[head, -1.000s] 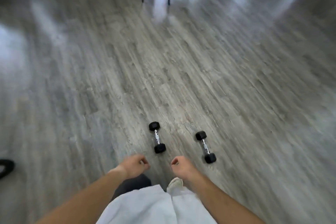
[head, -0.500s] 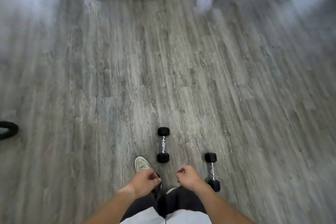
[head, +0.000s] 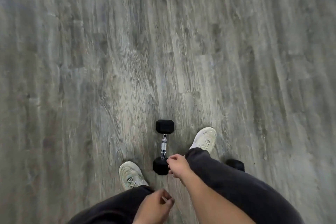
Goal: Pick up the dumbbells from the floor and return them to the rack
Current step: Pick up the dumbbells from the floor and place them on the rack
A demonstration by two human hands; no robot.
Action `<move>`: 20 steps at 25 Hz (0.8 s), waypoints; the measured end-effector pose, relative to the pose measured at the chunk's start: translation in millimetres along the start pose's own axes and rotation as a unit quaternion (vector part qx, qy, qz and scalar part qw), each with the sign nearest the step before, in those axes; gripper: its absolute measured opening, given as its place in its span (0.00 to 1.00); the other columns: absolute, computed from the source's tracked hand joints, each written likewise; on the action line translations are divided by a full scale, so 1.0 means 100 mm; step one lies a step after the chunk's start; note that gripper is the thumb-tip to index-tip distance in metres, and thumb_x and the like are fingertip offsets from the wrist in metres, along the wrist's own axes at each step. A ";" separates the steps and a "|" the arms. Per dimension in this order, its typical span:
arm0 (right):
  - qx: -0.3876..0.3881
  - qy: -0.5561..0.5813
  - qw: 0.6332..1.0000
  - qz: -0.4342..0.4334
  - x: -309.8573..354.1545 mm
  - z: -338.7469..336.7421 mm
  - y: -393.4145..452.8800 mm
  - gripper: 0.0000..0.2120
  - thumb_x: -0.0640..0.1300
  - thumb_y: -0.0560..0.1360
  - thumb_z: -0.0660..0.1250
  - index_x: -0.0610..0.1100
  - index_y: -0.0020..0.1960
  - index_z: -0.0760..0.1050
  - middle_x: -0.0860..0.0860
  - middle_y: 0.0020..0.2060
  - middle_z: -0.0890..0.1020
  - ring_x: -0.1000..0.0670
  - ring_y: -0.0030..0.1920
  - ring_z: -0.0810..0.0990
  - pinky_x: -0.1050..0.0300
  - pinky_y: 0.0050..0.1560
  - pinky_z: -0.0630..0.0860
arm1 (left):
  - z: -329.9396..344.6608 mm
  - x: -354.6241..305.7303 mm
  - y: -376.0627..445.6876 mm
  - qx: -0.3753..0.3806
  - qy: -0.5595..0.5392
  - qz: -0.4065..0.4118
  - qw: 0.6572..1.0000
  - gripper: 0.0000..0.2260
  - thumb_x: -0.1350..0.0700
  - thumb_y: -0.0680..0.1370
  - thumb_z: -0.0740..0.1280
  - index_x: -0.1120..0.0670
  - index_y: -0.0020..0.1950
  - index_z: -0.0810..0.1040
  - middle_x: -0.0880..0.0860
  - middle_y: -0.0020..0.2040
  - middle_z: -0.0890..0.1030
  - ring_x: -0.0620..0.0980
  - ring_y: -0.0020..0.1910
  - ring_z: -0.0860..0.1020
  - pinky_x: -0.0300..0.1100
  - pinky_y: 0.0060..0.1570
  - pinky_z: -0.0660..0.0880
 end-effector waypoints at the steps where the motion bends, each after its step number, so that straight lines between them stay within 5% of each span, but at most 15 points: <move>1: -0.004 0.007 1.000 0.005 0.04 0.05 0.37 0.09 0.44 0.75 0.63 0.47 0.53 0.78 0.47 0.48 0.81 0.46 0.47 0.80 0.59 0.39 0.74 | 0.05 0.03 0.34 -0.006 0.005 -0.014 1.000 0.08 0.43 0.76 0.67 0.43 0.39 0.73 0.47 0.47 0.84 0.46 0.52 0.82 0.37 0.51 0.75; 4: -0.018 0.011 0.999 0.025 0.07 0.22 1.23 0.23 0.52 0.75 0.67 0.46 0.67 0.70 0.47 0.59 0.79 0.45 0.61 0.78 0.55 0.59 0.72 | 0.12 0.16 1.15 -0.015 0.003 -0.049 0.999 0.11 0.43 0.76 0.65 0.48 0.51 0.78 0.50 0.55 0.84 0.49 0.58 0.80 0.42 0.59 0.75; 8: 0.024 0.069 0.997 0.024 0.19 0.48 1.84 0.17 0.54 0.78 0.64 0.43 0.60 0.72 0.48 0.48 0.81 0.49 0.44 0.79 0.56 0.49 0.75 | 0.11 0.33 1.74 -0.027 0.019 -0.093 0.995 0.19 0.43 0.75 0.64 0.52 0.61 0.75 0.54 0.61 0.80 0.54 0.63 0.78 0.44 0.61 0.74; 12: -0.004 0.063 0.998 0.021 0.25 0.49 1.55 0.19 0.53 0.80 0.61 0.39 0.60 0.74 0.41 0.55 0.82 0.41 0.55 0.81 0.46 0.62 0.76 | 0.05 0.23 1.48 -0.045 0.030 -0.113 0.992 0.27 0.41 0.72 0.67 0.52 0.68 0.68 0.54 0.66 0.74 0.55 0.68 0.72 0.49 0.67 0.70; 14: -0.016 0.102 0.995 0.012 0.31 0.34 1.12 0.14 0.51 0.80 0.61 0.41 0.55 0.75 0.43 0.48 0.81 0.43 0.47 0.81 0.47 0.54 0.79 | 0.00 0.13 1.10 -0.061 0.035 -0.114 0.991 0.33 0.39 0.69 0.70 0.51 0.69 0.67 0.54 0.66 0.74 0.56 0.68 0.71 0.50 0.67 0.71; 17: -0.029 0.183 0.983 0.010 0.53 0.00 0.06 0.11 0.49 0.81 0.61 0.41 0.47 0.72 0.47 0.37 0.78 0.49 0.33 0.79 0.59 0.27 0.74 | -0.14 -0.06 0.17 -0.075 0.008 -0.096 0.992 0.44 0.37 0.65 0.75 0.50 0.74 0.60 0.55 0.66 0.74 0.57 0.67 0.72 0.49 0.66 0.72; 20: -0.008 0.216 0.976 0.020 0.83 -0.25 -1.28 0.13 0.50 0.82 0.60 0.41 0.44 0.70 0.47 0.37 0.77 0.50 0.33 0.79 0.56 0.32 0.74 | -0.42 -0.25 -0.96 -0.147 -0.070 -0.036 0.986 0.49 0.40 0.61 0.80 0.49 0.76 0.59 0.54 0.64 0.75 0.56 0.65 0.74 0.49 0.64 0.74</move>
Point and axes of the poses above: each hand's wrist, its own y-axis towards the middle knuckle, its own z-axis out of the palm, x = y × z, the point moved 1 cm from there along y, towards the middle knuckle
